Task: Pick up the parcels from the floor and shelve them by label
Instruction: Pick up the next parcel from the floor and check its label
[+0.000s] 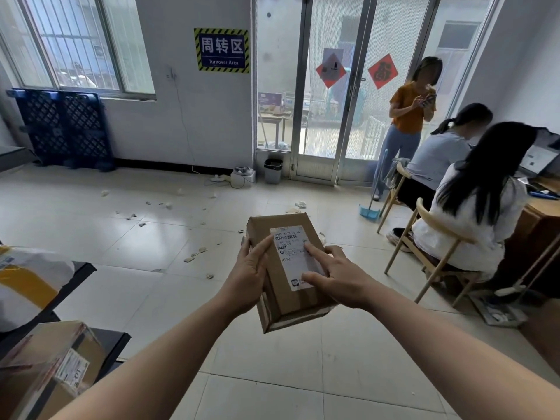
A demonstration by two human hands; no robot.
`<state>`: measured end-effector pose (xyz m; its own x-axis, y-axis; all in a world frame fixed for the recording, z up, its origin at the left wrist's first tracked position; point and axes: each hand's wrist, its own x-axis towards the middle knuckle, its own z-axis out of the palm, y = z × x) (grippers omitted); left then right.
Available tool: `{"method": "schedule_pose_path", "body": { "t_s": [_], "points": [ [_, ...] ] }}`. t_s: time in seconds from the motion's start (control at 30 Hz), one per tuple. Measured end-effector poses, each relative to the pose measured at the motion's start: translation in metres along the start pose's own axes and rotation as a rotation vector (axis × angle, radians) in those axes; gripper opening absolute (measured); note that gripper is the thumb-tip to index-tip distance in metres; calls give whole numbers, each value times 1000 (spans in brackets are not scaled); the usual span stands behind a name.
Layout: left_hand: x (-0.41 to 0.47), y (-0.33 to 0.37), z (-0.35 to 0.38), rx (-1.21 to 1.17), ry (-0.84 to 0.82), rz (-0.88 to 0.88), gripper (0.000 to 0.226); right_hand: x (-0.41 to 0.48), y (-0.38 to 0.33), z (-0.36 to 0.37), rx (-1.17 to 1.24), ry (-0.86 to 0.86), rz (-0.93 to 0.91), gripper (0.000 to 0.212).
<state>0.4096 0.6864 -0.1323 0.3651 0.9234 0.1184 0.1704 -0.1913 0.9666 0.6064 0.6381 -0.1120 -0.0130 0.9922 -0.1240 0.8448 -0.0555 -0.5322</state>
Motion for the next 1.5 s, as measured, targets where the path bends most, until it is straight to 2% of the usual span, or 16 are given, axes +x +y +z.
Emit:
{"method": "schedule_pose_path", "body": {
  "t_s": [0.1,0.23,0.53,0.77,1.0,1.1,1.5],
  "points": [
    [0,4,-5,-8,-43,-51,38,-1,1,-3,-32,18,-43,61],
    [-3,2,-9,-22,-160,-111,54,0,3,-5,-19,24,-67,57],
    [-9,3,-18,-77,-287,-242,72,-5,10,3,123,23,-47,72],
    [-16,-1,-17,-88,-341,-228,81,-20,13,11,216,50,-78,59],
    [-21,-8,-26,-87,-342,-178,100,-31,14,5,195,60,-134,61],
    [-22,-8,-28,-90,-331,-160,94,-34,10,3,216,44,-151,61],
    [-37,-9,-42,-66,-295,-100,98,-48,0,19,234,69,-183,63]
  ]
}}
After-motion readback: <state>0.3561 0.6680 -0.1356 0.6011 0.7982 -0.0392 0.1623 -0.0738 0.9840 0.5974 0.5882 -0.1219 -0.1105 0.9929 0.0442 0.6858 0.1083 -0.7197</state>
